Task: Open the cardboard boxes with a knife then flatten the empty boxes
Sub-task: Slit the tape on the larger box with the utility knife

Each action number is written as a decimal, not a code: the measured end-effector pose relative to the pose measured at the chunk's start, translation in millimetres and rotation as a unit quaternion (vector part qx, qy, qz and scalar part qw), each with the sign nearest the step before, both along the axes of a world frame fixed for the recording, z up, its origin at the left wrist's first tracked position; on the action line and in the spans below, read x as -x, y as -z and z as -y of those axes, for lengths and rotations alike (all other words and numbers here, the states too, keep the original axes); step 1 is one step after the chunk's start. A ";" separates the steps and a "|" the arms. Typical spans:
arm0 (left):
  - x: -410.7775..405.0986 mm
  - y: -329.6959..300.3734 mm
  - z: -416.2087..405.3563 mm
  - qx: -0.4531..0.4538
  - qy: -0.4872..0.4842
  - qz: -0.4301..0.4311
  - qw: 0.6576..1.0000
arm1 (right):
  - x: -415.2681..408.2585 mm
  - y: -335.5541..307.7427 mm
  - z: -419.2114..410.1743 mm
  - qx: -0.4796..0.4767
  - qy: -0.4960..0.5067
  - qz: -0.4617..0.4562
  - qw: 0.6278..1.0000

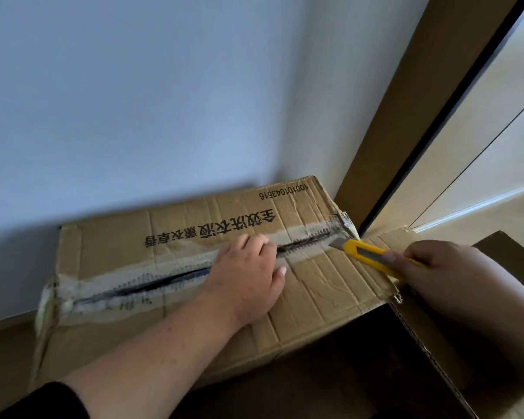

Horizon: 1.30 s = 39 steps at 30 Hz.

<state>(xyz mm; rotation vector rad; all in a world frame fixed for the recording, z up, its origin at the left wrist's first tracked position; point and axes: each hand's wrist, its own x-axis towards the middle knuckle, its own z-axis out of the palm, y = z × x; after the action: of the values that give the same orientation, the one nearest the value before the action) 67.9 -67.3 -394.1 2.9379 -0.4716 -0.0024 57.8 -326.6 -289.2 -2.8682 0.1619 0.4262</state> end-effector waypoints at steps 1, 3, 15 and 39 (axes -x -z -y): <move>3.0 -0.5 -9.1 0.004 -0.006 0.007 1.000 | -1.7 1.5 -13.3 -0.008 -0.009 0.004 1.000; 9.6 1.2 -27.5 0.014 -0.019 0.012 1.000 | -5.1 6.2 -40.1 -0.017 -0.037 0.006 0.999; 42.4 2.8 -111.5 0.220 -0.059 0.085 0.970 | 6.7 30.0 -184.8 -0.391 -0.114 -0.069 0.911; 87.0 56.5 -286.4 0.461 -0.442 -0.027 0.769 | 41.2 77.6 -333.7 -0.036 -0.380 0.025 0.924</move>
<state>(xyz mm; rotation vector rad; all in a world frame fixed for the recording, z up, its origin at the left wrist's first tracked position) -19.1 219.1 -450.7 1.8888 0.7543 0.1967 16.6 7.0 -366.8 -2.7535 -0.9808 0.4658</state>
